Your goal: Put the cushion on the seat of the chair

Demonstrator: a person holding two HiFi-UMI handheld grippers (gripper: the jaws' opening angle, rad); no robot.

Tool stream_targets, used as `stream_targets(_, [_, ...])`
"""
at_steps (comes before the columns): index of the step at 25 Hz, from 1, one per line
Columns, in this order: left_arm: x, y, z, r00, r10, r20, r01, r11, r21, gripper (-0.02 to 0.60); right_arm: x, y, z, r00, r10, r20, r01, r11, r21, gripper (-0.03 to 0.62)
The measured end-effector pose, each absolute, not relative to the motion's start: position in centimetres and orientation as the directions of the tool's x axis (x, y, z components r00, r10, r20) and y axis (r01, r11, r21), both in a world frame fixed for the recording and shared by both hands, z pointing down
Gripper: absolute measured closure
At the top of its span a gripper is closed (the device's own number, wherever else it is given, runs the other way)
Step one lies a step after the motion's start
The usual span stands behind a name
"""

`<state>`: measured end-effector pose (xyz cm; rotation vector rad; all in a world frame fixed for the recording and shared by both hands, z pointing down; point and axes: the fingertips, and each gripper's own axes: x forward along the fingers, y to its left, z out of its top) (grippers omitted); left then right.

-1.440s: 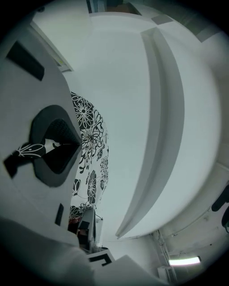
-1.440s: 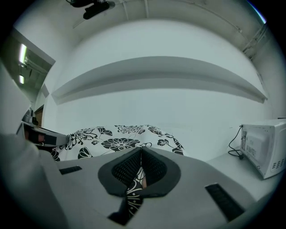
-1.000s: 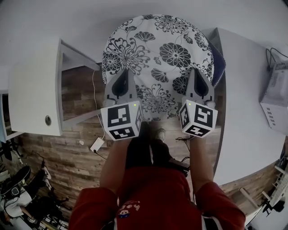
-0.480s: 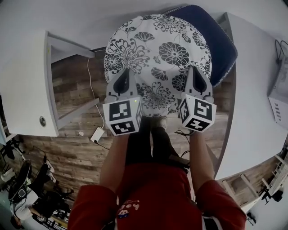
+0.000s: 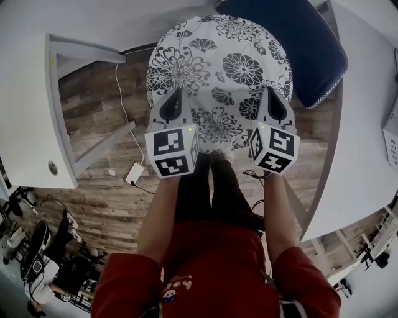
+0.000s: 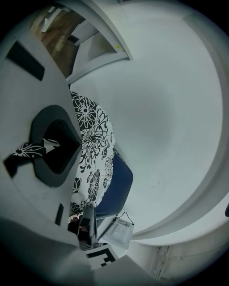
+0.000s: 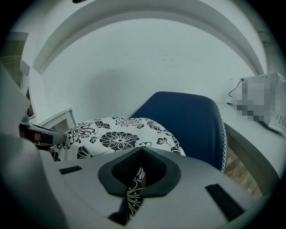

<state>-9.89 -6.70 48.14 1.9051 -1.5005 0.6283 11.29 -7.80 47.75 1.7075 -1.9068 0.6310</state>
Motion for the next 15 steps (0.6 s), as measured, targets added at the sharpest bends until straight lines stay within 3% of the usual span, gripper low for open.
stream_targets(9, [-8.3,-4.0,42.0,0.118,-0.75,0.651,-0.993,-0.073,0.096,0.554,12.5,-7.7,42.9,-0.211,-0.801,0.561,-0.975,0.212,-0.063,0.566])
stream_targets(15, [-9.0,-5.1,45.7,0.136,-0.735,0.664,-0.991,-0.094,0.099,0.554,11.8,-8.2,47.0,-0.199,-0.778,0.596,-0.975,0.218,-0.042,0.566])
